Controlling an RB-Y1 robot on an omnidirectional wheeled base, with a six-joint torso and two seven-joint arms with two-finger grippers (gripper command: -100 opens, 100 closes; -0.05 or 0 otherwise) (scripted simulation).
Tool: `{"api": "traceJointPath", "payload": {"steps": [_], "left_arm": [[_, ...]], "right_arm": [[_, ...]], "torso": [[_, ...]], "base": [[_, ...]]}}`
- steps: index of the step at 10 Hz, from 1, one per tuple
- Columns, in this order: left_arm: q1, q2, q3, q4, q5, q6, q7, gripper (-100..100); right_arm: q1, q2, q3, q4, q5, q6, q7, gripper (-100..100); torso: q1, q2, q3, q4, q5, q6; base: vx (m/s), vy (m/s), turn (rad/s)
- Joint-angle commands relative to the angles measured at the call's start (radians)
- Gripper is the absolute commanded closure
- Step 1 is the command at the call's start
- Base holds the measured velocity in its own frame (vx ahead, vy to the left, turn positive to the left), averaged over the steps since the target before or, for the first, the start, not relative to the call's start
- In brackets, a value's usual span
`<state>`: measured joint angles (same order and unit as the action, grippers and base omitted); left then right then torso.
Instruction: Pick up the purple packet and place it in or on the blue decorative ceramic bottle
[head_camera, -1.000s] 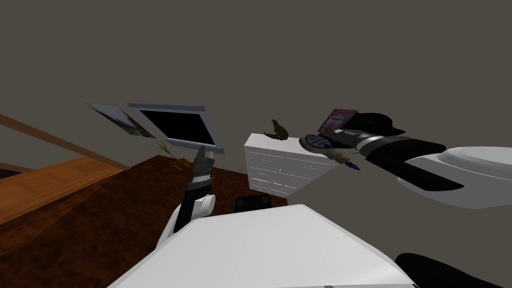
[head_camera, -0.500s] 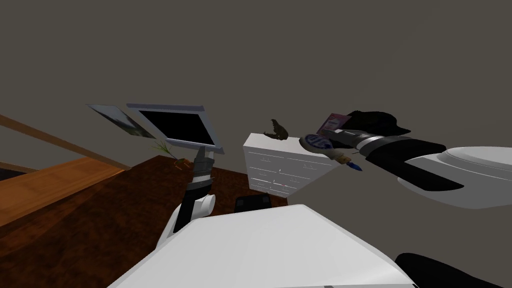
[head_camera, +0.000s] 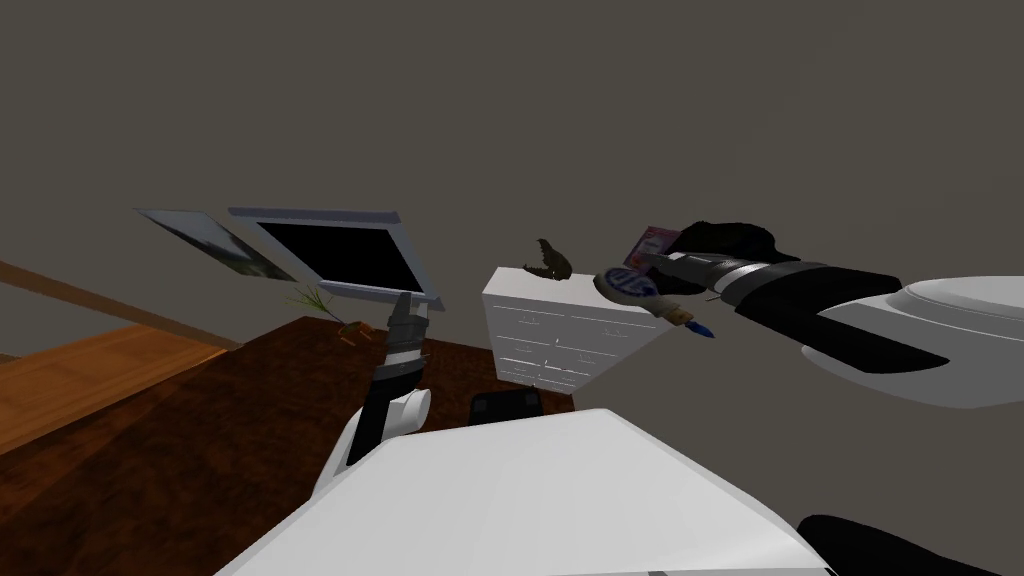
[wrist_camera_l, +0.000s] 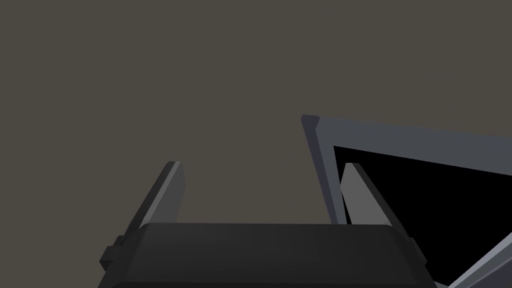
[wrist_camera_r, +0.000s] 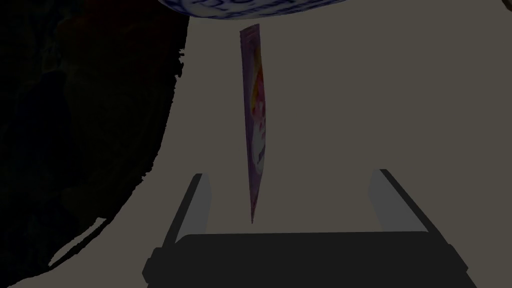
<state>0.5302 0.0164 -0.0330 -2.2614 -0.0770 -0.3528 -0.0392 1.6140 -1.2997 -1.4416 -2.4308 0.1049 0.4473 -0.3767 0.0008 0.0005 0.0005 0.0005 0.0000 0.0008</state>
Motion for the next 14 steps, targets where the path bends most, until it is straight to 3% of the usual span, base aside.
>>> {"api": "traceJointPath", "payload": {"steps": [1, 4, 5, 8, 10, 12, 13, 14], "left_arm": [[0.000, 0.000, 0.000, 0.000, 0.000, 0.000, 0.000, 0], [0.000, 0.000, 0.000, 0.000, 0.000, 0.000, 0.000, 0], [0.000, 0.000, 0.000, 0.000, 0.000, 0.000, 0.000, 0], [0.000, 0.000, 0.000, 0.000, 0.000, 0.000, 0.000, 0], [0.000, 0.000, 0.000, 0.000, 0.000, 0.000, 0.000, 0], [0.000, 0.000, 0.000, 0.000, 0.000, 0.000, 0.000, 0], [0.000, 0.000, 0.000, 0.000, 0.000, 0.000, 0.000, 0], [0.000, 0.000, 0.000, 0.000, 0.000, 0.000, 0.000, 0]], "right_arm": [[0.028, -0.003, -0.050, 0.004, -0.025, -0.013, -0.001, -100], [0.076, -0.014, -0.126, 0.010, -0.068, -0.028, -0.003, -100], [0.076, -0.014, -0.131, 0.010, -0.068, -0.028, -0.003, -100], [0.148, -0.031, -0.236, 0.018, -0.133, -0.051, -0.005, -100], [0.172, -0.037, -0.284, 0.020, -0.155, -0.059, -0.006, -100], [0.167, -0.036, -0.279, 0.020, -0.149, -0.058, -0.007, -100], [0.167, -0.036, -0.280, 0.020, -0.150, -0.058, -0.007, 0], [0.167, -0.036, -0.280, 0.020, -0.150, -0.058, -0.007, 0]], "torso": [[0.000, 0.000, 0.000, 0.000, 0.000, 0.000], [0.000, 0.001, 0.000, 0.000, 0.000, 0.000], [0.000, 0.001, 0.000, 0.000, 0.000, 0.000], [0.000, 0.000, 0.000, 0.000, 0.000, 0.000], [0.000, 0.000, 0.000, 0.000, 0.000, 0.000], [0.000, 0.001, 0.000, 0.000, 0.000, 0.000], [0.000, 0.001, 0.001, 0.000, 0.000, 0.000], [0.000, 0.001, 0.001, 0.000, 0.000, 0.000]], "base": [[0.017, -0.006, -0.057], [0.018, -0.004, -0.073], [0.013, -0.002, -0.032], [0.022, -0.003, -0.093], [0.020, -0.003, -0.047], [0.007, -0.002, -0.018], [0.000, 0.000, 0.000], [0.000, 0.000, 0.000]]}}
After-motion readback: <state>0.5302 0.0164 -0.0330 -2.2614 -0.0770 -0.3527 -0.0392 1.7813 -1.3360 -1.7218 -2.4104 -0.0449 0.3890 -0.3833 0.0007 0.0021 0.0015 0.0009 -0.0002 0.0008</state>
